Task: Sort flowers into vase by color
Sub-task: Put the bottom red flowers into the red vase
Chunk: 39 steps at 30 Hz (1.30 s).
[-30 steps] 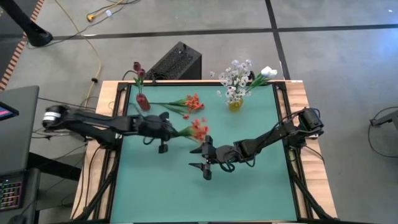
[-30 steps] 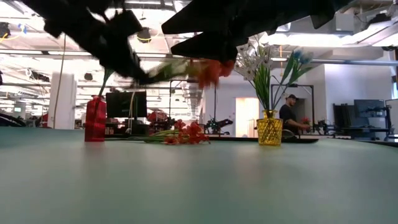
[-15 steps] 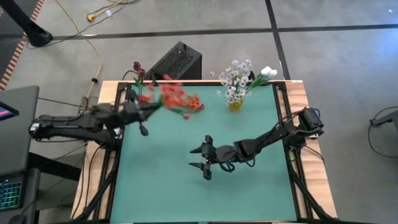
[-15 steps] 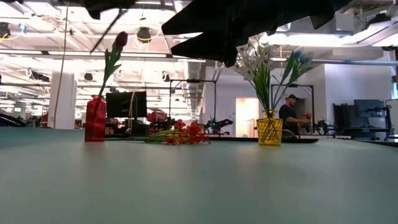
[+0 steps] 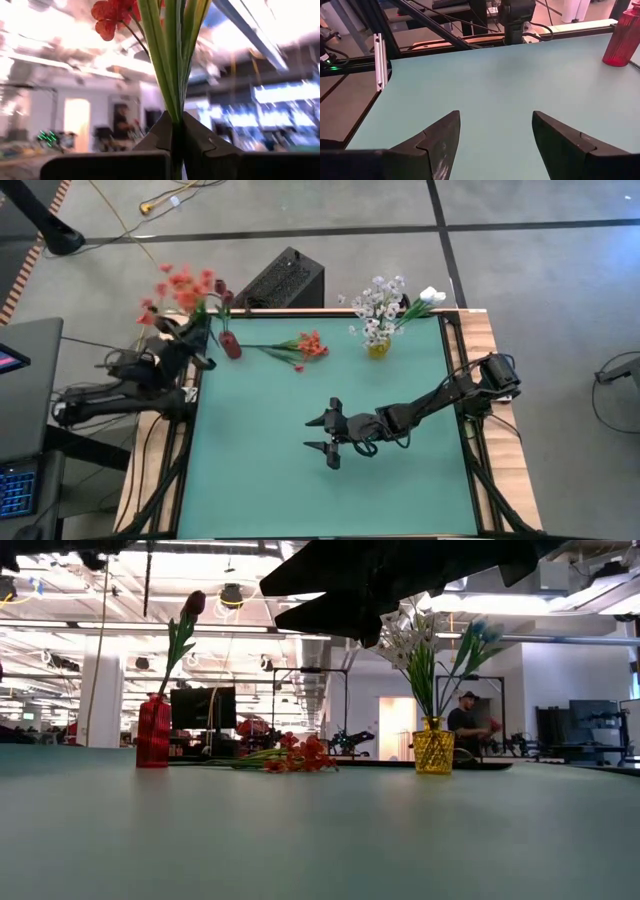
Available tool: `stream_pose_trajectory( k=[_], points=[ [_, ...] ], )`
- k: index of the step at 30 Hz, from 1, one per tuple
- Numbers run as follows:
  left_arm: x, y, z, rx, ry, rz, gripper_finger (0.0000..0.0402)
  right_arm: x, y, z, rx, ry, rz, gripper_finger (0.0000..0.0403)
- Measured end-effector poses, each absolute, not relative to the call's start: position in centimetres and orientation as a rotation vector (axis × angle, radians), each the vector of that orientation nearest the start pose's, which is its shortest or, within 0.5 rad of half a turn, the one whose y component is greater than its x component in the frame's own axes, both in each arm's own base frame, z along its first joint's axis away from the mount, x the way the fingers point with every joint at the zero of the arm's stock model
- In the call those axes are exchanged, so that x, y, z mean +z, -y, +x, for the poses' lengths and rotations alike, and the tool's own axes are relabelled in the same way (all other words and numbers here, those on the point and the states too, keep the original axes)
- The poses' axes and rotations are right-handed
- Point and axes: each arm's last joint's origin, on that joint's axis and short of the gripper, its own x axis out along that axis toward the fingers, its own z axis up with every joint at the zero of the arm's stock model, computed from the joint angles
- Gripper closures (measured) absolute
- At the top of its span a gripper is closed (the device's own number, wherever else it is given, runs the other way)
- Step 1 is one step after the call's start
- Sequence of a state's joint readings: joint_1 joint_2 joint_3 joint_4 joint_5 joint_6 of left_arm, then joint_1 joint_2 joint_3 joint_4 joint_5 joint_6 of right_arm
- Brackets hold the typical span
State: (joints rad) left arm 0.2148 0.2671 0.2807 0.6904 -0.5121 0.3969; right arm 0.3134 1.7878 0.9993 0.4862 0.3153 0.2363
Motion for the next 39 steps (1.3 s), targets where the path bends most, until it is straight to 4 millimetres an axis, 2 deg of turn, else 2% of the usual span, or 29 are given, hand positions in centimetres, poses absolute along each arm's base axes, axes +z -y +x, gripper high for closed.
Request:
stream_pose_trajectory(
  k=[7,17,24,27,31,39],
  points=[
    [27.1,-4.1,7.3,0.96,0.592,0.217,0.0401,20.1,-11.2,36.7,-0.03,-0.286,0.14,0.0128],
    [26.2,-5.9,7.2,1.087,0.55,0.237,0.0401,20.2,-11.2,36.7,-0.03,-0.285,0.139,0.0128],
    [25.5,-8.6,7.8,1.118,0.507,0.212,0.0401,20.2,-10.9,36.7,-0.035,-0.279,0.136,0.0128],
    [25.7,-8.8,7.3,1.102,0.572,0.186,0.0401,20.2,-11.1,36.7,-0.031,-0.28,0.135,0.0128],
    [25.1,-9.4,7.4,1.082,0.51,0.156,0.0401,20.2,-11.2,36.7,-0.025,-0.28,0.12,0.0128],
    [23.9,-9.9,6.8,1.101,0.506,0.136,0.0401,20.2,-11.1,36.7,-0.029,-0.284,0.117,0.0128]
  ],
)
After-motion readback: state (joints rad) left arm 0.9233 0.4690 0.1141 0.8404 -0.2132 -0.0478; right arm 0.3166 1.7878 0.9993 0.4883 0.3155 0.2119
